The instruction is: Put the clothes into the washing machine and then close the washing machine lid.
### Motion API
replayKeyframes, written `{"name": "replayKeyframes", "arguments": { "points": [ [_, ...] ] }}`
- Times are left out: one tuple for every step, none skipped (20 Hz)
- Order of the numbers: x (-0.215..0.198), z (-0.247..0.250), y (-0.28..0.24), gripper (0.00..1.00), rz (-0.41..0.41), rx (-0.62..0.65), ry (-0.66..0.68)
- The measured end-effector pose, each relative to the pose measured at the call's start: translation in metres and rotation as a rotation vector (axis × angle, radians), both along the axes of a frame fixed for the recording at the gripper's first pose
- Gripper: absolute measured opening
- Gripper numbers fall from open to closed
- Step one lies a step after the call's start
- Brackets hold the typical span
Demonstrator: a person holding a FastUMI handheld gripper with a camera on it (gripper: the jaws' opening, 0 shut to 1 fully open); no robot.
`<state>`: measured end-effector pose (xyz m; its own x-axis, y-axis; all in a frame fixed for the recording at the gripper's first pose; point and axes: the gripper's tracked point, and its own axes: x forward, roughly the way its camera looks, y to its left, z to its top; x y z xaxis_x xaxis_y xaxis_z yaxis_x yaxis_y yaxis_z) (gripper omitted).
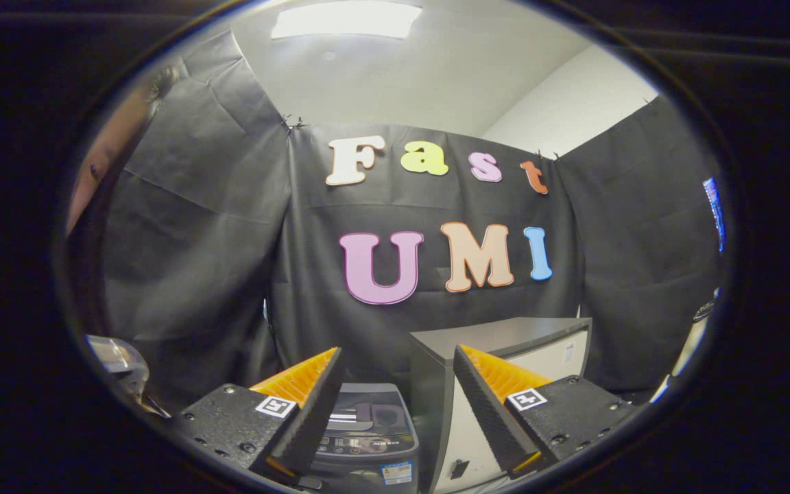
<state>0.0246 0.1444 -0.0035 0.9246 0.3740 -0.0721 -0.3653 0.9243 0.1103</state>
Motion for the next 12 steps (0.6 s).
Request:
{"name": "replayKeyframes", "arguments": {
  "points": [
    [-0.0012,-0.0008,-0.0006,0.96,0.0,0.0,-0.002],
    [-0.0015,-0.0003,-0.0013,0.96,0.0,0.001,-0.001],
    [-0.0013,-0.0002,-0.0013,0.96,-0.001,0.002,-0.003],
    [-0.0009,0.0006,-0.0016,0.96,-0.001,0.003,-0.002],
    [-0.0012,0.0004,-0.002,0.96,-0.002,0.003,-0.003],
    [-0.0013,0.0014,-0.0018,0.96,-0.002,0.004,-0.004],
    [-0.0012,0.0018,-0.0014,0.96,-0.001,0.006,-0.005],
    [-0.0014,0.0013,-0.0011,0.96,0.0,0.006,-0.005],
    [-0.0016,0.0008,-0.0011,0.96,0.0,0.006,-0.004],
    [-0.0008,0.0005,-0.0008,0.96,0.0,0.005,-0.004],
    [-0.0011,0.0007,-0.0006,0.96,0.0,0.004,-0.004],
    [-0.0016,0.0004,-0.0007,0.96,0.0,0.002,-0.002]
  ]
}}
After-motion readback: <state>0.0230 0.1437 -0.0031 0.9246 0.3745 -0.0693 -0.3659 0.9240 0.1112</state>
